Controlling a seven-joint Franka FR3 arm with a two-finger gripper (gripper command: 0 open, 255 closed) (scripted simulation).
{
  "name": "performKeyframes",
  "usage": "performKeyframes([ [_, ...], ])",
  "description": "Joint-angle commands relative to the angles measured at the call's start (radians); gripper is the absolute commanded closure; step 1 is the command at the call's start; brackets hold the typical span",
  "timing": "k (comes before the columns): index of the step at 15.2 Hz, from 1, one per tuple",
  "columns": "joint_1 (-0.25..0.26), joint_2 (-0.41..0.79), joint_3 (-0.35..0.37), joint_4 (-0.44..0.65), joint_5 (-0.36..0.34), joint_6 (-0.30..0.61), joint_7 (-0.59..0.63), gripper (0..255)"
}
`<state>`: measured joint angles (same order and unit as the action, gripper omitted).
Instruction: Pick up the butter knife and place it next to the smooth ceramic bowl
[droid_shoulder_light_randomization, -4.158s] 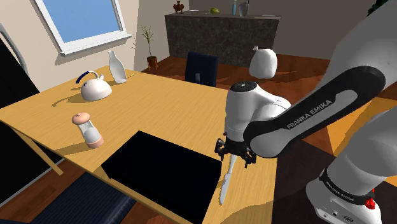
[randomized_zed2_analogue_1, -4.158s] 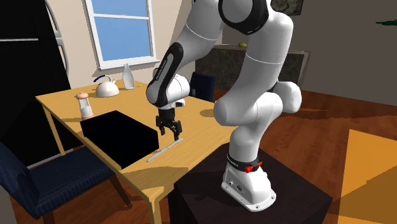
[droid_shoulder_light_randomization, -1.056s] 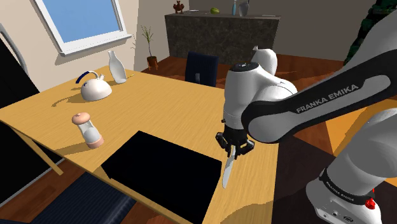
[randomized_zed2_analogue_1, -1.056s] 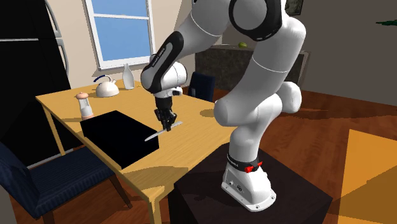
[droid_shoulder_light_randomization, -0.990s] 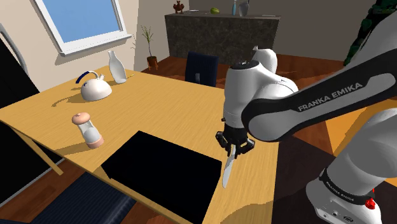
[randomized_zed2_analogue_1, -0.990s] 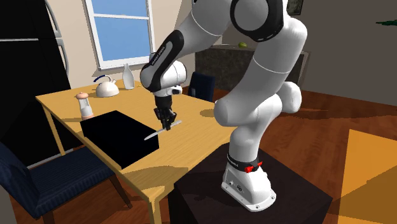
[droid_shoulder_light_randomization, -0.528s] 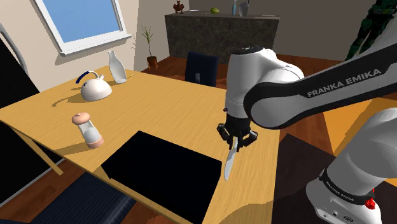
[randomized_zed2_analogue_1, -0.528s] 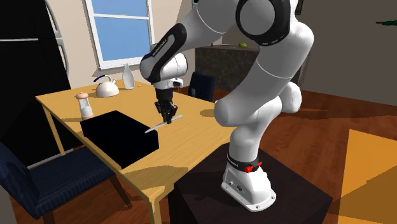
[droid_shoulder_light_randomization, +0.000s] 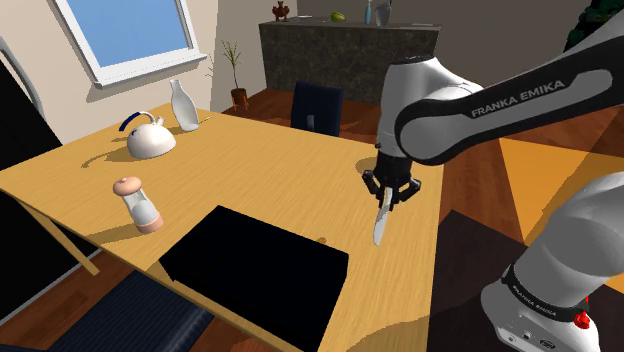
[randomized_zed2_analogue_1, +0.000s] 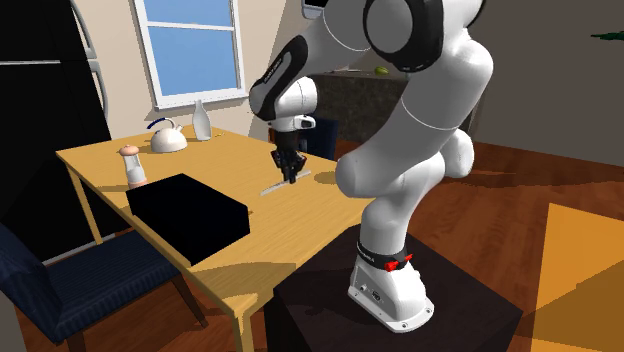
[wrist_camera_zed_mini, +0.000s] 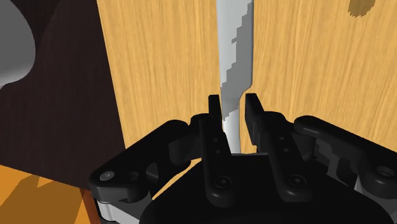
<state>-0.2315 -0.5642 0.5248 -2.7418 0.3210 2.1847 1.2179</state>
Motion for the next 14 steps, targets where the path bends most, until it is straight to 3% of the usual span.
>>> performKeyframes([
  [1,-0.028,0.000,-0.039,-0.019,-0.022,0.013,-0.054,255],
  [14,-0.268,0.154,-0.273,0.061,-0.222,0.072,-0.361,255],
])
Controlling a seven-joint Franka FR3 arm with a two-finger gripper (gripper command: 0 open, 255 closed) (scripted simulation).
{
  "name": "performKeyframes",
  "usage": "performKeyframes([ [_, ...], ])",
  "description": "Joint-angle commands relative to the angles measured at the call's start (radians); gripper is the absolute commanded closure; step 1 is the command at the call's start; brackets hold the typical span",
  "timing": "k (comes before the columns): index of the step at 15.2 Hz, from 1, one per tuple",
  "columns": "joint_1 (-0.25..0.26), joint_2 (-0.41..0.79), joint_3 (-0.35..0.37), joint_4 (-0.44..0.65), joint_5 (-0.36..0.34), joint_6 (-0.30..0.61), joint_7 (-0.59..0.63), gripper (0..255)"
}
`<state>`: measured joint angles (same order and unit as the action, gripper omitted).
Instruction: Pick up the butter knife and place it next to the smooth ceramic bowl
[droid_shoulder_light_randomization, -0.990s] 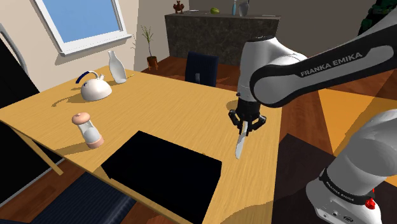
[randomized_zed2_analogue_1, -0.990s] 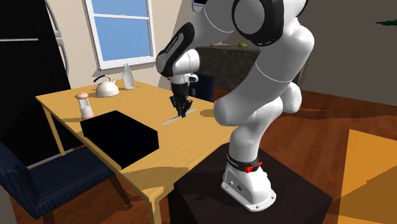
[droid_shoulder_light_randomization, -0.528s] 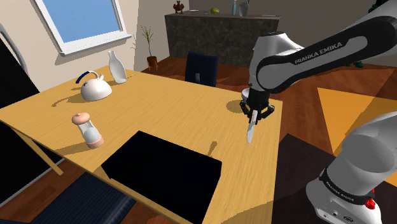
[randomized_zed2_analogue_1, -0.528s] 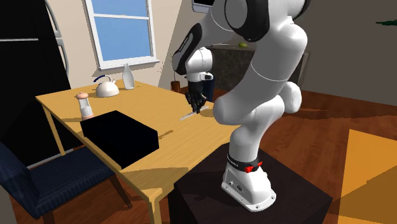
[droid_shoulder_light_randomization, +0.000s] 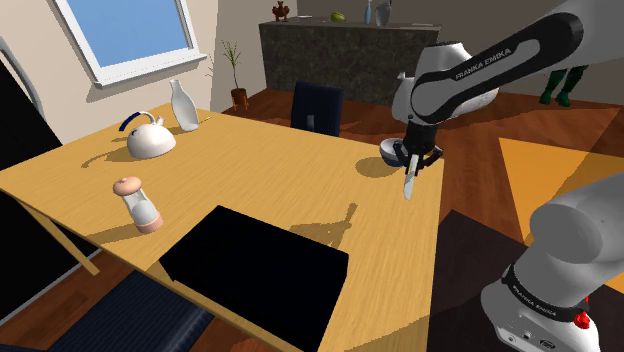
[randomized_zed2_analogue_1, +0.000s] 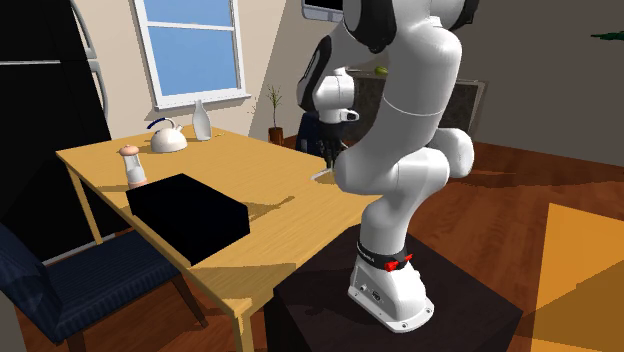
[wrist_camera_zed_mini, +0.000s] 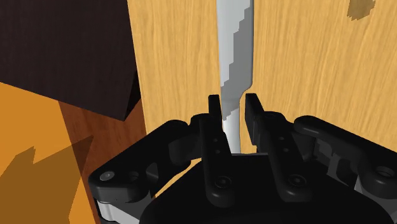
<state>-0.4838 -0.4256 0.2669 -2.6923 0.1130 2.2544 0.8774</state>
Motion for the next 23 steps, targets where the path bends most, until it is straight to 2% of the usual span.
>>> performKeyframes([
  [1,-0.033,0.035,-0.030,0.027,-0.028,0.007,-0.041,255],
  [8,-0.131,0.192,-0.128,0.168,-0.107,0.022,-0.172,255],
  [23,-0.143,0.354,-0.127,0.114,-0.142,0.236,-0.152,255],
])
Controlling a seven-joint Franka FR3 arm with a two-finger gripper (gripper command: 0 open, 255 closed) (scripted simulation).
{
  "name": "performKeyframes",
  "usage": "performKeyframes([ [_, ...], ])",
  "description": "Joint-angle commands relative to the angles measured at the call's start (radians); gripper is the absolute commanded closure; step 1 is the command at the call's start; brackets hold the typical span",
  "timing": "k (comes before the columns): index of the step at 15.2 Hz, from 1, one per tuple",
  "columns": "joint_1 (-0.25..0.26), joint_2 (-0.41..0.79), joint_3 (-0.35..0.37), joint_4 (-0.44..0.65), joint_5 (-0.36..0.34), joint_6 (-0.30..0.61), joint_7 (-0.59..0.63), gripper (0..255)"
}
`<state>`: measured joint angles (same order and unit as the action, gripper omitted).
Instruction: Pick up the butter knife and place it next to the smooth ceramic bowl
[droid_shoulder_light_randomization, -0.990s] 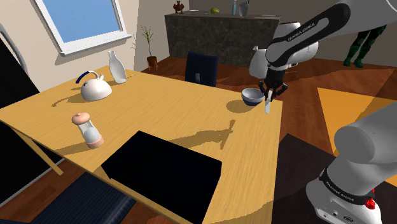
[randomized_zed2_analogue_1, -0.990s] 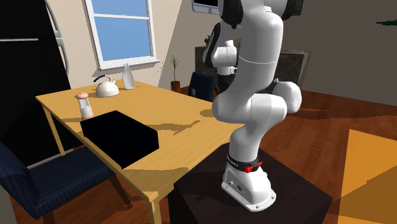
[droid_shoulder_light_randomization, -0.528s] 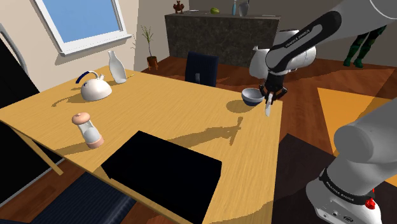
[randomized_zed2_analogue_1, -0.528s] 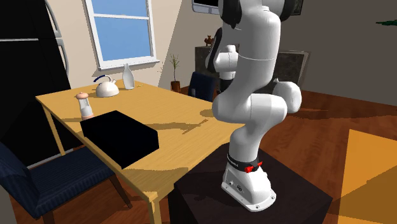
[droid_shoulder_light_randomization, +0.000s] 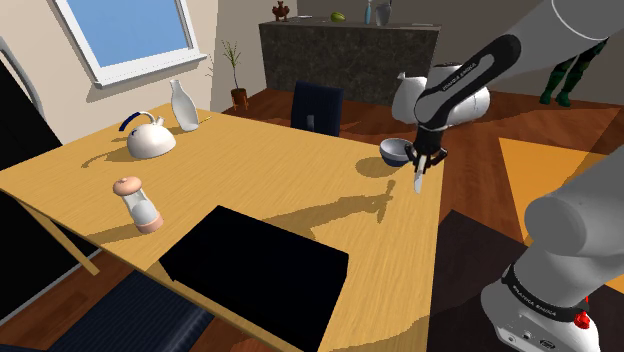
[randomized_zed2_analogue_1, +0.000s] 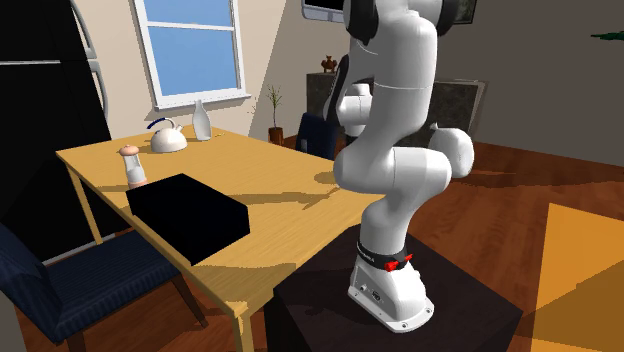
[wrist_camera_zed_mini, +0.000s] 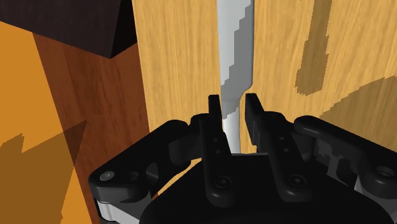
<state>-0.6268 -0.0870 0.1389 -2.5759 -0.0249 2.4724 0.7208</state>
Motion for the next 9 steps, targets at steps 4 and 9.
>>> performKeyframes([
  [4,-0.002,0.068,0.002,-0.012,-0.019,0.079,0.017,255],
  [9,-0.004,0.138,-0.001,-0.018,-0.045,0.155,0.037,255],
])
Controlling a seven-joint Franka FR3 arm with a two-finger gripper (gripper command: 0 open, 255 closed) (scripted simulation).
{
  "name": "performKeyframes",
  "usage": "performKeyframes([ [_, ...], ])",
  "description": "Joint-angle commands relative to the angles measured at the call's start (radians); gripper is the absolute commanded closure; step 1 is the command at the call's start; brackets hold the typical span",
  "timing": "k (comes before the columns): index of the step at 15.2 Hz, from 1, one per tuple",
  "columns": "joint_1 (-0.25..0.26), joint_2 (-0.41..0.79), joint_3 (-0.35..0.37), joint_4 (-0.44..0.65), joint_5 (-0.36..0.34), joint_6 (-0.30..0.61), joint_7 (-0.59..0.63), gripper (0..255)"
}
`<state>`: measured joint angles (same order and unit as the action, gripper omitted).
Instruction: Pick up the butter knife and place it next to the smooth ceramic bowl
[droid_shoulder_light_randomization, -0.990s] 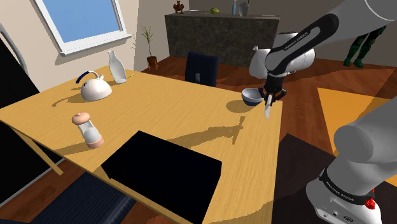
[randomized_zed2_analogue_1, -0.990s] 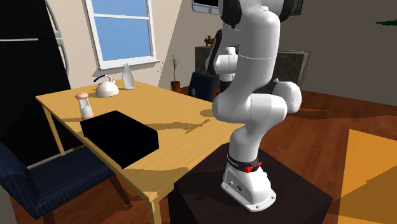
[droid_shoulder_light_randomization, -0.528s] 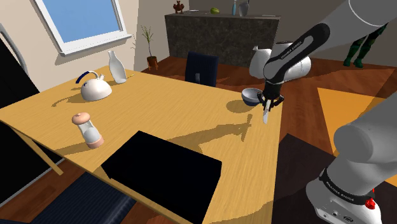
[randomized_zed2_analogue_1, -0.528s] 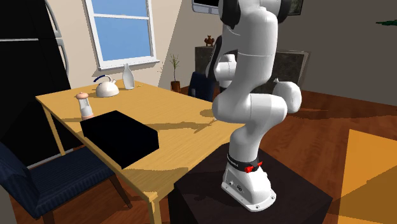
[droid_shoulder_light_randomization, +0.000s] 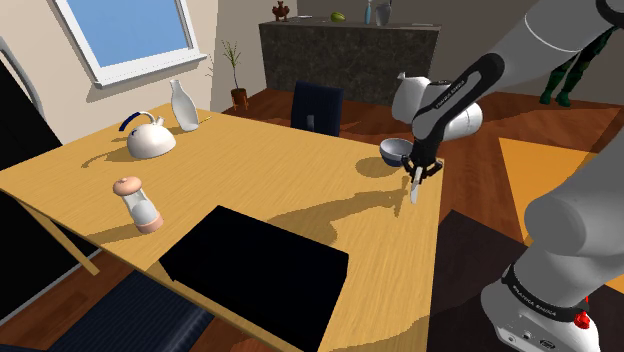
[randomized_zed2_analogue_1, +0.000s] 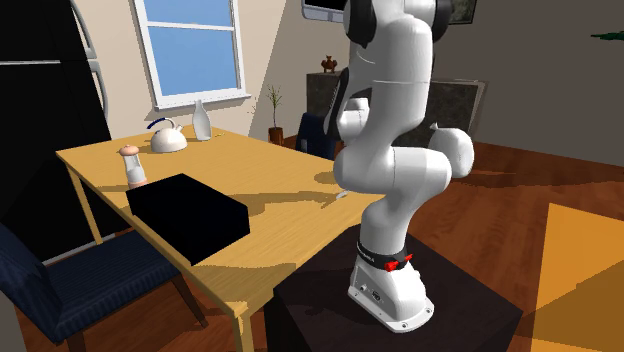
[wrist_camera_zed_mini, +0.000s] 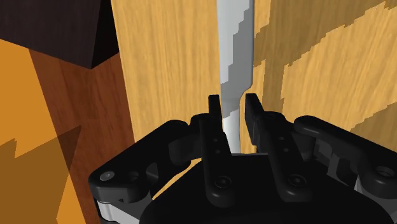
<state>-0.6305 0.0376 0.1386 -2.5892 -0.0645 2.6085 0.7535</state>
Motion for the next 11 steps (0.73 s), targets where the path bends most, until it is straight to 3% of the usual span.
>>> performKeyframes([
  [1,0.000,0.028,-0.002,-0.005,-0.012,0.034,0.009,255],
  [10,0.000,0.052,-0.004,-0.005,-0.022,0.057,0.017,255],
  [11,0.000,0.052,-0.004,-0.005,-0.022,0.057,0.017,0],
])
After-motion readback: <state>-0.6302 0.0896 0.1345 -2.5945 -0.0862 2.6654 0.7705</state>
